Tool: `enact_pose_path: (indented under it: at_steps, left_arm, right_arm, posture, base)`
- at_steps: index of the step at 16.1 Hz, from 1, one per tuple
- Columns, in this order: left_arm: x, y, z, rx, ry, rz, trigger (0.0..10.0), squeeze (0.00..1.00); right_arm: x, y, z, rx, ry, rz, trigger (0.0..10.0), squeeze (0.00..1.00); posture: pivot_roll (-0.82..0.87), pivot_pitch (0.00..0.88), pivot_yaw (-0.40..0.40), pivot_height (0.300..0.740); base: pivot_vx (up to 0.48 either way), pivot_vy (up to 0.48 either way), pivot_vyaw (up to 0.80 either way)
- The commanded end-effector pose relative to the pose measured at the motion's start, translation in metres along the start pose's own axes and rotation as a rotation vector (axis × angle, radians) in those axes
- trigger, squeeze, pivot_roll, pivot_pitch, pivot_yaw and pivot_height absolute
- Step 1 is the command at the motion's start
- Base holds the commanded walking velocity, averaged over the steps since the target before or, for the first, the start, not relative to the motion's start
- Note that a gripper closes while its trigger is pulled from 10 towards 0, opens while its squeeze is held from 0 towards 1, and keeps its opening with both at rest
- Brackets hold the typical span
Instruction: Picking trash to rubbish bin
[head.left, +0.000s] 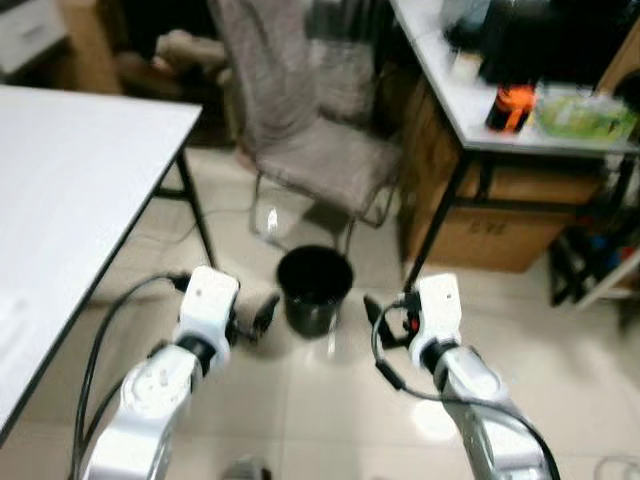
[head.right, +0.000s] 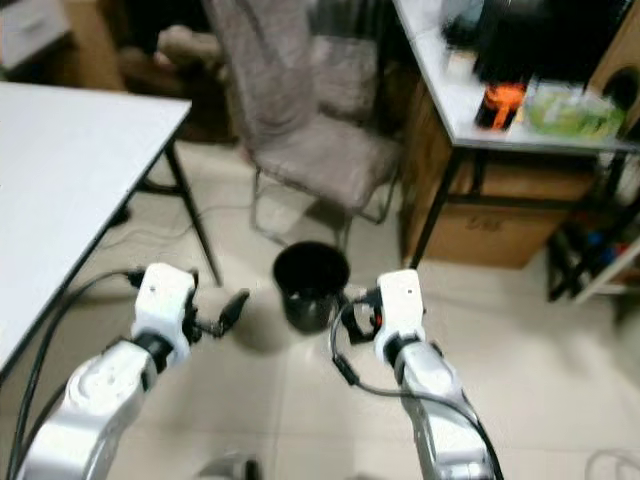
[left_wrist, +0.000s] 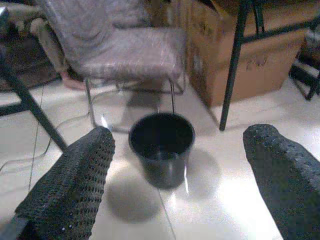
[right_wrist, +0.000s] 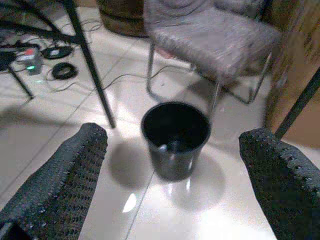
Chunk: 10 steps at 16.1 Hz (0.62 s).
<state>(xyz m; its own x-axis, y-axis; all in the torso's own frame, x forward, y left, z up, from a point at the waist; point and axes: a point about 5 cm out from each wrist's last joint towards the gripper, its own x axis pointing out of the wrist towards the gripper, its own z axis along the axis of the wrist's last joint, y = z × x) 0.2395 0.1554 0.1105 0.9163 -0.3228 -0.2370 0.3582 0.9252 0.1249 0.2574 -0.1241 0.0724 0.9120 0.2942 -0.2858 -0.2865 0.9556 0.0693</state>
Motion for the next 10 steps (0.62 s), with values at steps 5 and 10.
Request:
enact_pose_path:
  at_steps: [5,10]
  left_arm:
    - [0.0000,0.0017,0.0040,0.014,-0.013,-0.007,10.0,0.00]
    - [0.0003,0.0022,0.0056,0.016,-0.020,-0.009,10.0,0.00]
  right_arm:
    - [0.0001,0.0000,0.0031,0.000,-0.018,-0.002,10.0,0.00]
    - [0.0004,0.0020,0.0053,-0.007,-0.030,0.010,10.0,0.00]
  posture:
    - [-0.01,0.055,-0.046,0.740]
    - [0.00,0.045,-0.051,0.740]
  base:
    - [-0.283,0.000,0.00]
    - [-0.283,0.000,0.00]
